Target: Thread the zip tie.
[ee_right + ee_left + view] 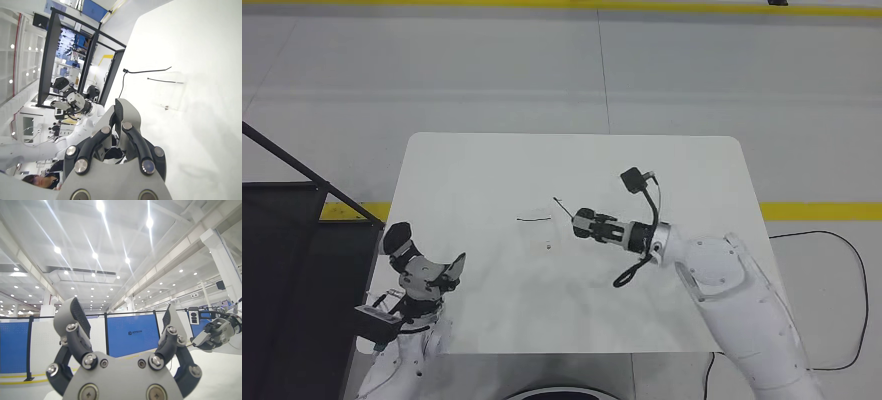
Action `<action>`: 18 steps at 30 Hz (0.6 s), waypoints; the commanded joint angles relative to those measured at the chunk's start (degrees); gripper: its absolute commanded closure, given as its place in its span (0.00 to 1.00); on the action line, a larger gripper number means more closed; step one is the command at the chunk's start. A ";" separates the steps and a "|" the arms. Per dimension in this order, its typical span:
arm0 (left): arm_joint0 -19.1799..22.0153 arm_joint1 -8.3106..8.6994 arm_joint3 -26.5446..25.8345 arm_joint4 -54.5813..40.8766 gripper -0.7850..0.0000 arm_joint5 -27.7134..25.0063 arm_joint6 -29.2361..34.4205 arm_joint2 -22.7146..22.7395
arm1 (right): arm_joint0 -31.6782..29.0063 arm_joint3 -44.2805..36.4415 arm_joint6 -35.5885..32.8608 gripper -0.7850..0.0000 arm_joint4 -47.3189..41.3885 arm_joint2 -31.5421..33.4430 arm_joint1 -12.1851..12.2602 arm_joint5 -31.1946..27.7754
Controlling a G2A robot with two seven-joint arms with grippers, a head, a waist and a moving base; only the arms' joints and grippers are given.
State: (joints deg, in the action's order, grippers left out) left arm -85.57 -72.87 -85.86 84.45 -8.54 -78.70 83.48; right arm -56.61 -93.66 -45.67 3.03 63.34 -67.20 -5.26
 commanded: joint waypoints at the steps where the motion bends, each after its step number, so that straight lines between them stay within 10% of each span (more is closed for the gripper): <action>1: 0.00 0.00 0.02 0.02 0.00 0.08 -0.16 -0.01 | 0.01 0.03 -0.05 1.00 -0.64 0.03 -0.01 0.00; 10: 0.00 0.00 0.02 0.02 0.00 0.08 -0.16 -0.01 | -0.31 -0.21 -1.54 1.00 -0.78 -0.59 0.00 -1.16; 18: -0.56 -0.15 -3.12 -5.43 0.00 -3.40 7.22 -0.27 | 1.08 -3.91 -2.28 1.00 18.92 -6.41 0.06 -0.26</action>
State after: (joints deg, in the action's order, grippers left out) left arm -86.04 -73.01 -88.74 80.04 -11.31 -72.35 83.18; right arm -55.68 -97.31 -47.89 19.84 57.53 -67.09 -6.06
